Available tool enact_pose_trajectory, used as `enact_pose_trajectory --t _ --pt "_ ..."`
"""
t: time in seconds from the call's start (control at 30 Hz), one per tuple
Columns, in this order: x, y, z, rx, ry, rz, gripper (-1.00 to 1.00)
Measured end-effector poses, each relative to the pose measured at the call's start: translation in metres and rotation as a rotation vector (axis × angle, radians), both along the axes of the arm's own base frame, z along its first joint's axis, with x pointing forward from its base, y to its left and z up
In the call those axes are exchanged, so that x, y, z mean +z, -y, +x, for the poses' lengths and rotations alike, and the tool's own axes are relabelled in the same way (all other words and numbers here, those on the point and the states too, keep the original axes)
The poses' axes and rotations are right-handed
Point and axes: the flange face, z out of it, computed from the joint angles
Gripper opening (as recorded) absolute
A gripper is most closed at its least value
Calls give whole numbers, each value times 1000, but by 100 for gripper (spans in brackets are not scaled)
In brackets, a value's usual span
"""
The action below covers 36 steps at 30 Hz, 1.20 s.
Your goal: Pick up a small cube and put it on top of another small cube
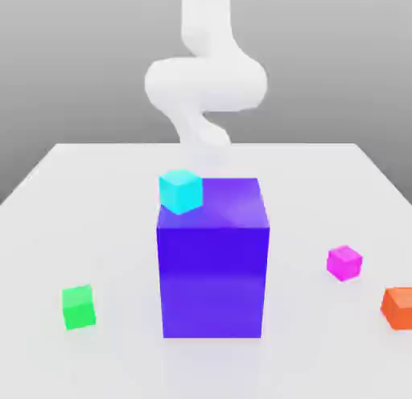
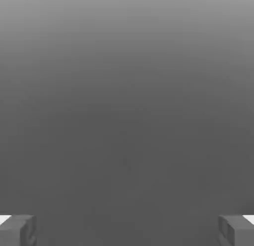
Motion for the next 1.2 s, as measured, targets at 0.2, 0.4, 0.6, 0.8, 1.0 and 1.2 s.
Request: enact_pose_trajectory --t 0.2,0.4,0.6,0.8,1.0,1.2 --pt "-108 -79 33 364 -133 -139 0" --pt "-217 -159 22 732 -237 -285 0" --pt "-321 -223 -28 1108 -322 -439 0" --pt "-415 -255 -104 1487 -391 -600 0" --pt "-487 -259 -168 1782 -431 -731 0" --pt "-538 -256 -169 1787 -436 -731 -100"
